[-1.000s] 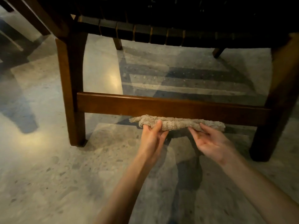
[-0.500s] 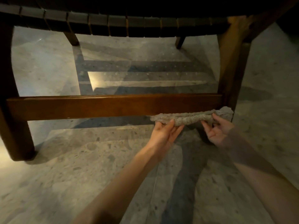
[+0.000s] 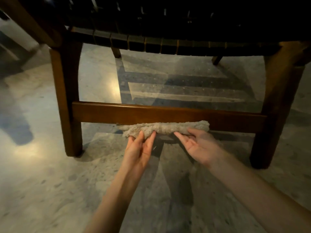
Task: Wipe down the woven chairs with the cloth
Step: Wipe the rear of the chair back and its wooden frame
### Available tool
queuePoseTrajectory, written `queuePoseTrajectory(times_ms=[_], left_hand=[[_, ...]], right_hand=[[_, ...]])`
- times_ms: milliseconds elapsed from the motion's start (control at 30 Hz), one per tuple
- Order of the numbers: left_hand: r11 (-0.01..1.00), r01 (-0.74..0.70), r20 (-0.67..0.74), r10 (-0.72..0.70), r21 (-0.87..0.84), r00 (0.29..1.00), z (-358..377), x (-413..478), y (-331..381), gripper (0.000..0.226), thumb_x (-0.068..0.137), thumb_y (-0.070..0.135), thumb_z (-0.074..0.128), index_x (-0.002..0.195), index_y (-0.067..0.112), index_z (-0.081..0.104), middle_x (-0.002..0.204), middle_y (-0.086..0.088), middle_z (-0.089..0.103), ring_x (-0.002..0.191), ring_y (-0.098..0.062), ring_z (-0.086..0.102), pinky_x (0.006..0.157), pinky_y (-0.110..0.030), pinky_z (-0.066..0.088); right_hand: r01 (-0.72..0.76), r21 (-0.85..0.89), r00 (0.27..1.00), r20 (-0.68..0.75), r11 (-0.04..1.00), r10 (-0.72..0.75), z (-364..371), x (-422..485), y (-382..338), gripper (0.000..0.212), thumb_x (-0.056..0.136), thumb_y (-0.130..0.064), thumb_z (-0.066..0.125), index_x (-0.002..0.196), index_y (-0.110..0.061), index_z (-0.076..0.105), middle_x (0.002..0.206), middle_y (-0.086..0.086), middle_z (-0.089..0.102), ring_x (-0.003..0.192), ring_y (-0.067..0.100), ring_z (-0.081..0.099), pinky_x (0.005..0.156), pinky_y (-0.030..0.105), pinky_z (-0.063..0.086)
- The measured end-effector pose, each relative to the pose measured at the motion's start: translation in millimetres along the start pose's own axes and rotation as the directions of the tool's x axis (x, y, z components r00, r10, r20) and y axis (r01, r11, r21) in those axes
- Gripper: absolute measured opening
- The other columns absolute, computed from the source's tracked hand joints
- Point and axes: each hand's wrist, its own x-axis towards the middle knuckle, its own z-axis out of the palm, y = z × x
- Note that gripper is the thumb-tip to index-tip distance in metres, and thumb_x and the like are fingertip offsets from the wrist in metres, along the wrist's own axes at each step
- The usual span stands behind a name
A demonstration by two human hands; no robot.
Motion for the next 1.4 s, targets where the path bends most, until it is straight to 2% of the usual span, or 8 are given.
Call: queuePoseTrajectory(times_ms=[333, 533, 767, 933, 1067, 1233, 1333, 1400], left_hand=[[0.931, -0.232, -0.038, 0.253, 0.283, 0.967, -31, -11, 121, 0.044, 0.097, 0.006, 0.046, 0.14, 0.015, 0.041, 0.129, -0.014, 0.058, 0.104, -0.024, 0.065, 0.078, -0.032, 0.058], [0.723, -0.421, 0.156, 0.406, 0.547, 0.9, -38, -38, 144, 0.024, 0.098, 0.018, 0.048, 0.119, 0.014, 0.059, 0.112, -0.007, 0.069, 0.101, -0.018, 0.067, 0.075, -0.025, 0.057], [0.75, -0.49, 0.295, 0.395, 0.443, 0.87, -3, -65, 169, 0.033, 0.098, 0.015, 0.046, 0.129, 0.026, 0.049, 0.118, -0.005, 0.067, 0.106, -0.023, 0.065, 0.076, -0.03, 0.057], [0.734, -0.501, 0.311, 0.395, 0.459, 0.864, 25, -85, 186, 0.032, 0.096, 0.016, 0.049, 0.125, 0.03, 0.044, 0.105, -0.001, 0.072, 0.101, -0.022, 0.067, 0.074, -0.031, 0.058], [0.686, -0.495, 0.273, 0.415, 0.533, 0.868, 36, -101, 207, 0.042, 0.094, 0.015, 0.052, 0.125, 0.032, 0.028, 0.099, -0.003, 0.071, 0.088, -0.017, 0.071, 0.068, -0.029, 0.059], [0.224, -0.542, 0.339, 0.576, 0.81, 0.744, 40, -118, 234, 0.053, 0.088, 0.023, 0.064, 0.107, 0.033, 0.016, 0.118, -0.013, 0.05, 0.098, -0.019, 0.065, 0.084, -0.037, 0.056], [-0.307, -0.528, 0.582, 0.642, 0.792, 0.499, 49, -124, 249, 0.062, 0.078, 0.034, 0.074, 0.116, 0.038, 0.027, 0.124, 0.005, 0.027, 0.113, -0.017, 0.042, 0.089, -0.025, 0.047], [-0.478, -0.567, 0.741, 0.46, 0.671, 0.489, 63, -128, 259, 0.063, 0.072, 0.049, 0.073, 0.122, 0.053, 0.035, 0.128, 0.019, 0.018, 0.119, -0.007, 0.023, 0.096, -0.017, 0.028]], right_hand=[[-0.188, -0.306, 0.947, 0.195, 0.933, 0.255, 89, -4, 84, 0.03, 0.097, 0.004, 0.039, 0.127, 0.005, 0.047, 0.13, 0.025, 0.054, 0.122, 0.033, 0.053, 0.1, 0.041, 0.044], [-0.014, -0.674, 0.932, 0.259, 0.739, 0.254, 100, -5, 78, 0.026, 0.094, -0.005, 0.052, 0.12, -0.01, 0.054, 0.098, 0.014, 0.072, 0.086, 0.027, 0.071, 0.068, 0.039, 0.058], [0.528, -0.84, 0.837, 0.49, 0.127, -0.244, 116, -30, 64, 0.058, 0.085, -0.023, 0.07, 0.113, -0.033, 0.02, 0.105, 0.006, 0.06, 0.069, 0.016, 0.068, 0.053, 0.019, 0.053], [0.635, -0.632, 0.726, 0.685, -0.444, 0.064, 149, -58, 58, 0.047, 0.088, -0.041, 0.061, 0.13, -0.046, 0.039, 0.119, -0.016, 0.048, 0.105, 0.011, 0.054, 0.083, 0.027, 0.045], [0.703, -0.53, 0.624, 0.779, -0.474, 0.054, 167, -80, 59, 0.015, 0.087, -0.036, 0.063, 0.101, -0.038, 0.057, 0.119, -0.003, 0.045, 0.111, 0.014, 0.044, 0.085, 0.025, 0.033], [0.647, -0.329, 0.346, 0.931, -0.688, -0.119, 197, -116, 53, 0.023, 0.077, -0.033, 0.075, 0.079, -0.037, 0.052, 0.148, -0.008, 0.024, 0.127, 0.012, 0.016, 0.094, 0.027, 0.024], [0.602, -0.177, 0.239, 0.97, -0.778, -0.036, 218, -136, 45, 0.023, 0.08, -0.036, 0.069, 0.08, -0.039, 0.046, 0.117, -0.013, 0.054, 0.116, 0.015, 0.035, 0.092, 0.025, 0.015], [0.581, -0.12, 0.216, 0.976, -0.805, 0.01, 230, -150, 41, 0.023, 0.083, -0.033, 0.066, 0.081, -0.039, 0.044, 0.092, -0.015, 0.052, 0.106, 0.011, 0.044, 0.101, 0.027, 0.012]])
